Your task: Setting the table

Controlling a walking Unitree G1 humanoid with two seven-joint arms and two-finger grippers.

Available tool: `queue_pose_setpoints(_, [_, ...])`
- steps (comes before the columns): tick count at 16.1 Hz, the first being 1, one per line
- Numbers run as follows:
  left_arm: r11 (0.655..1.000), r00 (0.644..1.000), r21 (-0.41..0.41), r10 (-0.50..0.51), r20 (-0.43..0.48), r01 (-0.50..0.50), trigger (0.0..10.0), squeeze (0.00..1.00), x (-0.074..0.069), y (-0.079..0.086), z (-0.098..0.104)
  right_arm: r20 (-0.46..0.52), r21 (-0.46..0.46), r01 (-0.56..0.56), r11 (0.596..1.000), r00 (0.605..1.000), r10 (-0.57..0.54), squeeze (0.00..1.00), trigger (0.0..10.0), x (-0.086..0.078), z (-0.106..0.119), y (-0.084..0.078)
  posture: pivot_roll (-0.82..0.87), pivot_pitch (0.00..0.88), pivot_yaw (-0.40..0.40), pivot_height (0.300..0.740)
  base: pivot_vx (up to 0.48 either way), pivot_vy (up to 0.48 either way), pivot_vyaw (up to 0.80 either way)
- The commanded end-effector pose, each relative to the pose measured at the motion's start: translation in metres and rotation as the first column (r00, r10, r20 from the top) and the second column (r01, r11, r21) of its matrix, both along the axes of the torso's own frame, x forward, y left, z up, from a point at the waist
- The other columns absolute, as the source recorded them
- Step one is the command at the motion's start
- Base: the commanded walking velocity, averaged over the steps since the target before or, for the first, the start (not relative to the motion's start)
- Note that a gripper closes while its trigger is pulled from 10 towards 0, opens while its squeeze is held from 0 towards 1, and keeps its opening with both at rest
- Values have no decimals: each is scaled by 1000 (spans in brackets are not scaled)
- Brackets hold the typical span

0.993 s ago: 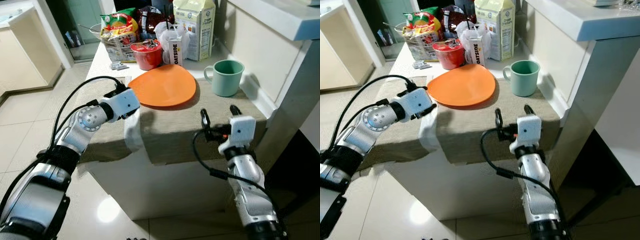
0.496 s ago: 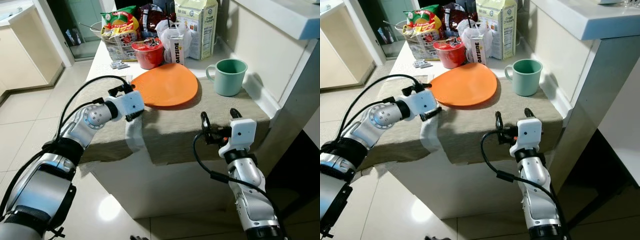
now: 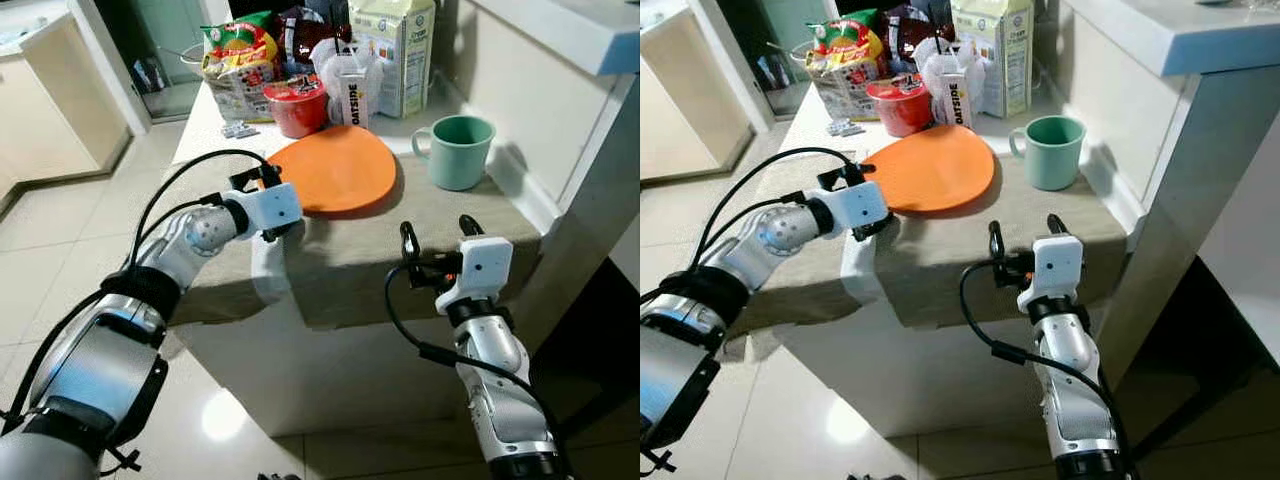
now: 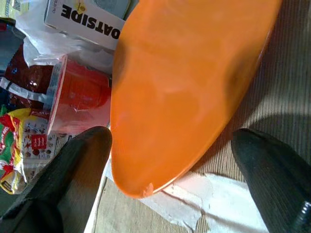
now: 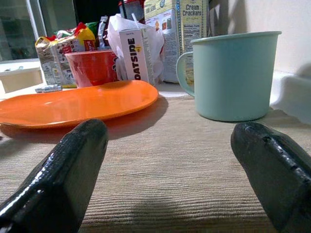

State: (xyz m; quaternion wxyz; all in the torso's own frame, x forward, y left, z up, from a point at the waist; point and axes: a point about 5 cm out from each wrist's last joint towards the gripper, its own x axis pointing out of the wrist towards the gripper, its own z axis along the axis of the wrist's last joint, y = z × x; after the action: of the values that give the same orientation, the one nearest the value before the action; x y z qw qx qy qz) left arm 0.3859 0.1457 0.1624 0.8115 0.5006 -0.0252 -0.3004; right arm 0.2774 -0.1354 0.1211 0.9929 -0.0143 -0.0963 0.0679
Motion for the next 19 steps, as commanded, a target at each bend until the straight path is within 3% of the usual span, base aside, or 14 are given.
queue_pose_setpoints(1, [999,999,-9,37,-17,-37,10000,0,2,3,-1,0,-2,-18,1000,1000,18,0,10000,-2,2,7,-228,0,187,740,0,0,0])
queue_pose_setpoints(4, [993,994,-76,84,-66,-89,10000,0,-2,-3,-19,-4,3,-19,1000,1000,19,0,10000,-3,1,8,-229,0,187,740,0,0,0])
queue_pose_setpoints(11, [990,984,-48,127,-121,-134,10000,0,-14,-12,-54,-11,6,-19,1000,1000,19,0,10000,-5,0,10,-230,11,188,740,0,0,0])
queue_pose_setpoints(14, [995,991,4,99,-89,-99,10000,0,-15,-15,-56,-14,4,-16,1000,1000,16,0,10000,-6,0,9,-230,12,187,740,0,0,0])
queue_pose_setpoints(17, [993,988,-43,107,-109,-112,10000,0,-14,-12,-52,-9,4,-15,1000,1000,16,0,10000,-6,3,8,-236,18,191,740,0,0,0])
queue_pose_setpoints(19, [985,981,-122,102,-164,-122,10000,0,-16,-3,-48,-11,0,-12,1000,1000,12,0,10000,-7,2,6,-231,23,188,740,0,0,0])
